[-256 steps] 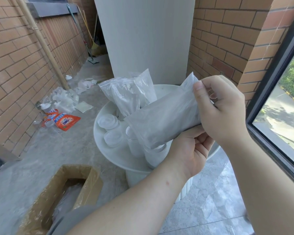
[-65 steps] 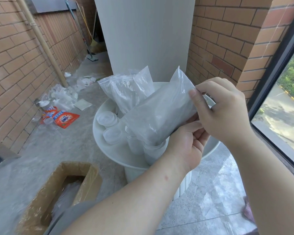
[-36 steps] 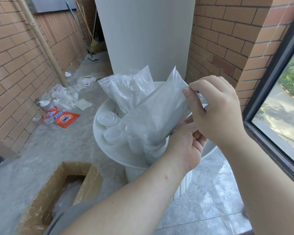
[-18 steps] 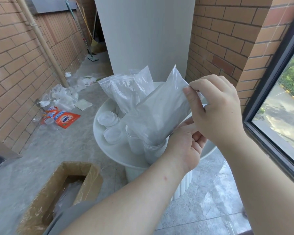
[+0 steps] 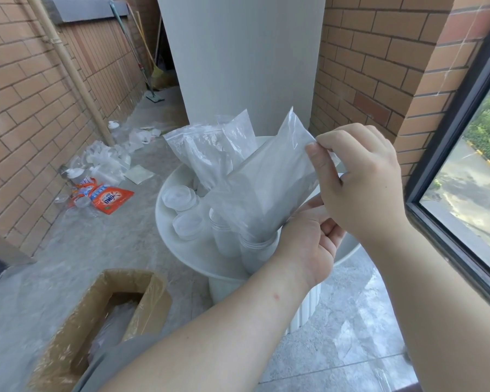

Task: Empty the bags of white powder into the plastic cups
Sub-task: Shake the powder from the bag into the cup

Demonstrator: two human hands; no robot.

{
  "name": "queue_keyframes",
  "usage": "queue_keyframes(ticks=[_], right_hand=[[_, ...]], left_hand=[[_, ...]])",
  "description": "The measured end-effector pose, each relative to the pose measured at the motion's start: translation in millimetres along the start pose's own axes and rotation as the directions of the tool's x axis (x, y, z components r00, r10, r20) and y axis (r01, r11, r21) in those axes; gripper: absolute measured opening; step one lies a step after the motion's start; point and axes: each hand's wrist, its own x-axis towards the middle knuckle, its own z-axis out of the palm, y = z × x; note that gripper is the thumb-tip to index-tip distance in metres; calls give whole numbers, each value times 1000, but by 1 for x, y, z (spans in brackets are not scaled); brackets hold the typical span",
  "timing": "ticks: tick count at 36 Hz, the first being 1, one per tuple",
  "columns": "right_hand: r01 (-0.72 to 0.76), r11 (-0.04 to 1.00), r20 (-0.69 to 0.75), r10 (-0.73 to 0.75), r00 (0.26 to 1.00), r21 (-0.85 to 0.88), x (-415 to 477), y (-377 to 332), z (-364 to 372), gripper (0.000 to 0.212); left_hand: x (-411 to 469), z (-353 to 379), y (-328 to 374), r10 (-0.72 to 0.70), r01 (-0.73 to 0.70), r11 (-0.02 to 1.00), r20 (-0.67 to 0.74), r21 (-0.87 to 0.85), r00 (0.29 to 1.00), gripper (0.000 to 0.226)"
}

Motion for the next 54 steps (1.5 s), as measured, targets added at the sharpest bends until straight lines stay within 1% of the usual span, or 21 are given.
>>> queue_keyframes(ticks=[9, 20, 23, 27, 32, 38, 46, 54], right_hand=[[9, 1000, 3, -9, 1000, -1, 1, 0, 1, 30], [-12, 1000, 0, 12, 1000, 0, 2, 0, 0, 32], [-6, 1000, -15, 6, 1000, -7, 1, -1, 0, 32], [0, 1000, -1, 0, 1000, -2, 2, -1, 0, 34], [-1, 1000, -10, 1, 1000, -8, 1, -1, 1, 32], [12, 1000, -25, -13, 1000, -22, 2, -2, 0, 32], [9, 1000, -47, -10, 999, -26, 2, -3, 0, 32], [24, 999, -33, -25, 999, -22, 3, -4, 1, 33]], left_hand=[[0, 0, 0, 3, -3, 1000, -19, -20, 1000, 40], [0, 0, 0, 12, -12, 1000, 3, -10, 1000, 41], [0, 1, 0, 26, -26, 1000, 5, 1, 1000, 46], [0, 1, 0, 40, -40, 999, 3, 4, 999, 49], [1, 0, -1, 52, -52, 999, 13, 11, 999, 54], [0, 1, -1, 49, -49, 999, 12, 2, 999, 50], [0, 1, -1, 44, -44, 999, 4, 10, 999, 52], [0, 1, -1, 34, -33, 999, -11, 4, 999, 48]])
